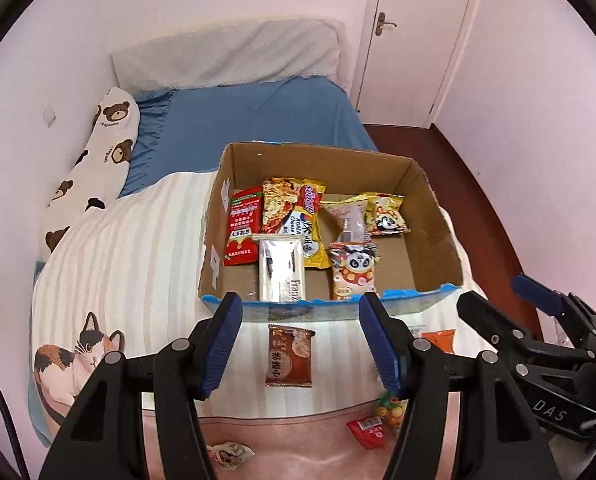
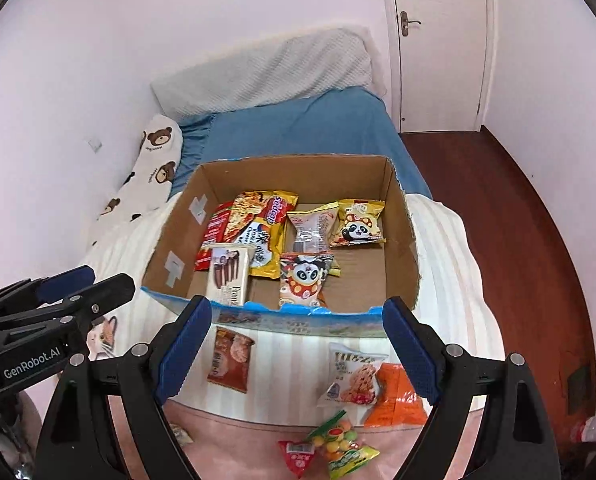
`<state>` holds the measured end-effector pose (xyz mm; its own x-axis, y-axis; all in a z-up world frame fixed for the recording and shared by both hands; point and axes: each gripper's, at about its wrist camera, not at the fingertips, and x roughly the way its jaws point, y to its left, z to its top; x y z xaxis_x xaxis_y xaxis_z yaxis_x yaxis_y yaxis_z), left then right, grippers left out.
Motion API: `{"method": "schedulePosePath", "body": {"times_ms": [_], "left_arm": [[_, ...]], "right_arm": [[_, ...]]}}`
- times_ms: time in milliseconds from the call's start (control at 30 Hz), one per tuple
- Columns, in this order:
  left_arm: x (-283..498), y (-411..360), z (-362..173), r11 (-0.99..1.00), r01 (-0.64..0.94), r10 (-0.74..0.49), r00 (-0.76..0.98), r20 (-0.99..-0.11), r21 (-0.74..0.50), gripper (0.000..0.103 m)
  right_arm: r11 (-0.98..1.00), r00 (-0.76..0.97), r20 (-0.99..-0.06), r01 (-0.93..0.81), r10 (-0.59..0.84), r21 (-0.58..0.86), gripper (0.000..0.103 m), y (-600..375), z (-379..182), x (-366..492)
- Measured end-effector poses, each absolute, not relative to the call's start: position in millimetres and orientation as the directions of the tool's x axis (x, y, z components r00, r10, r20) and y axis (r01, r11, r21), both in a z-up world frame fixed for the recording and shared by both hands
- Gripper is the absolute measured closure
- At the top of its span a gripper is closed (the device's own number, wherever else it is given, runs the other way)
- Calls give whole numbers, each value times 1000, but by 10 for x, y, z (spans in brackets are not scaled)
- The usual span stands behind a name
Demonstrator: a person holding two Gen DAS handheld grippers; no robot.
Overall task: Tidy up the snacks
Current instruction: 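Lift both tools out of the box toward the snacks on the floor, then grasp the white photo-printed candy packet with the left tool while the right grasps the watermelon candy bag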
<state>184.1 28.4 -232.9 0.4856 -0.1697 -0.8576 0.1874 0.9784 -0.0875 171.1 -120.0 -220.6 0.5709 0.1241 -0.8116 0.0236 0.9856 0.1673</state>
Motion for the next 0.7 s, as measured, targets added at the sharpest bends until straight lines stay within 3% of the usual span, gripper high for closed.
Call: {"method": "schedulePosePath", "body": {"times_ms": [33, 100, 333, 700], "left_arm": [[1817, 288, -2334, 978, 187, -171, 484, -858, -89, 38], [1751, 334, -2378, 980, 175, -170, 481, -860, -96, 13], [1503, 581, -2970, 993, 100, -98, 372, -923, -65, 12], [1045, 1263, -4150, 997, -22, 72, 88, -993, 71, 12]], "right_arm": [[985, 566, -815, 23, 129, 171, 8, -1200, -2206, 1687], [981, 538, -830, 31, 146, 193, 4, -1226, -2261, 1629], [961, 362, -915, 133, 179, 241, 4, -1508, -2996, 1301], [982, 58, -993, 153, 107, 115, 9, -1598, -4586, 969]]}}
